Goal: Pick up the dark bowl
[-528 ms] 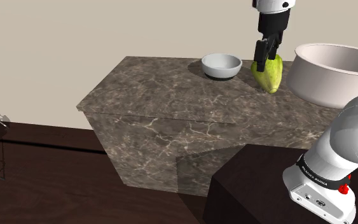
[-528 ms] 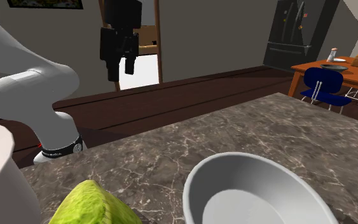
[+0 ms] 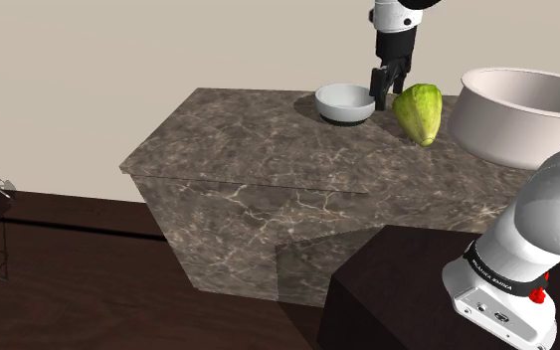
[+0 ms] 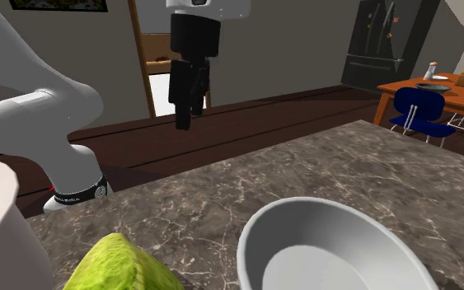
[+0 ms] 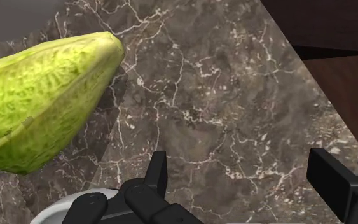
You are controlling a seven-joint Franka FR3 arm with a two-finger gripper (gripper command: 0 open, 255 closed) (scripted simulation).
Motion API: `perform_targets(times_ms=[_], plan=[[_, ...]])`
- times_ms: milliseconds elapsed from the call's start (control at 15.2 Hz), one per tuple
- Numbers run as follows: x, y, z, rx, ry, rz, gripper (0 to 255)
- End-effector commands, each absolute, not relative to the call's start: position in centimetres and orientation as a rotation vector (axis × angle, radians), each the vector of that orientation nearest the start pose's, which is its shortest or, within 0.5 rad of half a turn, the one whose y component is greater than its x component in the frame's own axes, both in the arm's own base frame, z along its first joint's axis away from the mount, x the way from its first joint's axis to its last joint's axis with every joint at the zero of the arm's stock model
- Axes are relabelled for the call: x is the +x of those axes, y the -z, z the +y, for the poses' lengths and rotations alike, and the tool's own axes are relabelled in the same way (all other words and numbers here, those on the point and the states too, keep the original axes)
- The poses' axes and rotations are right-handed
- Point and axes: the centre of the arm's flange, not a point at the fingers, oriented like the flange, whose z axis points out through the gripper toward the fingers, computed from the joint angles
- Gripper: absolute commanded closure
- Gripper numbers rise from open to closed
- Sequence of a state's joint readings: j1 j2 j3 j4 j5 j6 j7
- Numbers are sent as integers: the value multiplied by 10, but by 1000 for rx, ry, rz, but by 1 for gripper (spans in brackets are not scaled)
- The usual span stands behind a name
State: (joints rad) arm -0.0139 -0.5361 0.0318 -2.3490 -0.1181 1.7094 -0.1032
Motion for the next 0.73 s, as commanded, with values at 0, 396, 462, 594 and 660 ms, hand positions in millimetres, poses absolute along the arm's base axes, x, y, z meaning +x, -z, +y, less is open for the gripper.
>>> perform_targets(times_ms=[0,396,462,594,660], plan=[[403,-510,-7,-3259,-165,-226,0],[472,-484,-24,-3266,-129,-227,0],[483,-480,-27,-3267,-122,-227,0],[506,-471,-33,-3269,-110,-227,0],[518,-467,-35,-3270,-104,-227,0]])
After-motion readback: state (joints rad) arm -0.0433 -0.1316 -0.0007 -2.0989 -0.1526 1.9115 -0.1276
